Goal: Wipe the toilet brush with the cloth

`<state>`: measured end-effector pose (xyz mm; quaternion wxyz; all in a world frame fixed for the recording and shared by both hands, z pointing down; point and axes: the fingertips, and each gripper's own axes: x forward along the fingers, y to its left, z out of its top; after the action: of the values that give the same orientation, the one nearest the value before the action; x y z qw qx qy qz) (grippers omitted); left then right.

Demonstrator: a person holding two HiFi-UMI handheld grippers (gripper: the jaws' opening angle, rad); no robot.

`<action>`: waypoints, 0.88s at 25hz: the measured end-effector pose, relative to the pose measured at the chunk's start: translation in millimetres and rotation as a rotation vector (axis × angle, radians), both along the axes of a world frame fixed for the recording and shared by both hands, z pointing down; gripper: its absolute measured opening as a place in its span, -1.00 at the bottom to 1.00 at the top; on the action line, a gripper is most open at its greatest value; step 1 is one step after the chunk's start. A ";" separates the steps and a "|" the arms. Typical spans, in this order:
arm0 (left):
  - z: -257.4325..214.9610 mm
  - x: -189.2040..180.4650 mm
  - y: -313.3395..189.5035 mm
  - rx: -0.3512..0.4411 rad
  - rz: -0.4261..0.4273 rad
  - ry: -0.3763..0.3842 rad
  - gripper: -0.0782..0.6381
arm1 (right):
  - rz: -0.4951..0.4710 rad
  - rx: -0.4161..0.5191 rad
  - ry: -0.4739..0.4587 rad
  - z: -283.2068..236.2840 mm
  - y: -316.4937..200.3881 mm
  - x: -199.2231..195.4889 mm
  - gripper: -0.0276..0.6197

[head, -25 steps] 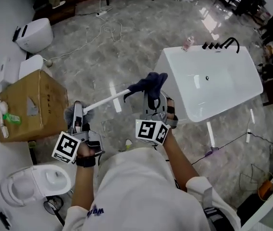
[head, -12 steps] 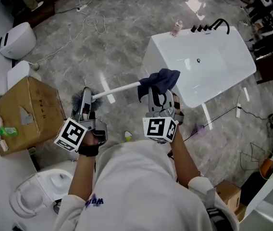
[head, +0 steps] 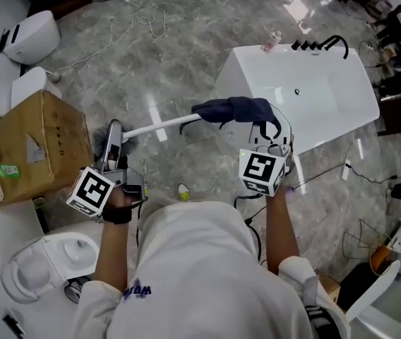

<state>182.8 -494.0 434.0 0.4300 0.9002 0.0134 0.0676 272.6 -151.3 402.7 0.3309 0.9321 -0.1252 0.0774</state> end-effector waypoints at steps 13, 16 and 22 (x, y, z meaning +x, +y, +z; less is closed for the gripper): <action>-0.6 -9.6 55.5 0.051 0.002 0.002 -0.24 | -0.249 -0.330 0.198 -2.4 -77.3 -54.6 -0.88; 1.5 -8.8 76.2 0.061 0.038 -0.006 -0.24 | -0.383 -0.294 0.199 1.1 -123.0 -86.4 -0.88; -0.5 -11.8 70.8 0.053 0.016 0.001 -0.24 | -0.473 -0.229 0.181 -0.3 -138.2 -107.2 -0.88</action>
<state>171.0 -423.2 433.5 0.4055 0.9112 0.0188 0.0708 165.4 -289.6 402.4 0.4529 0.8366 -0.2995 -0.0720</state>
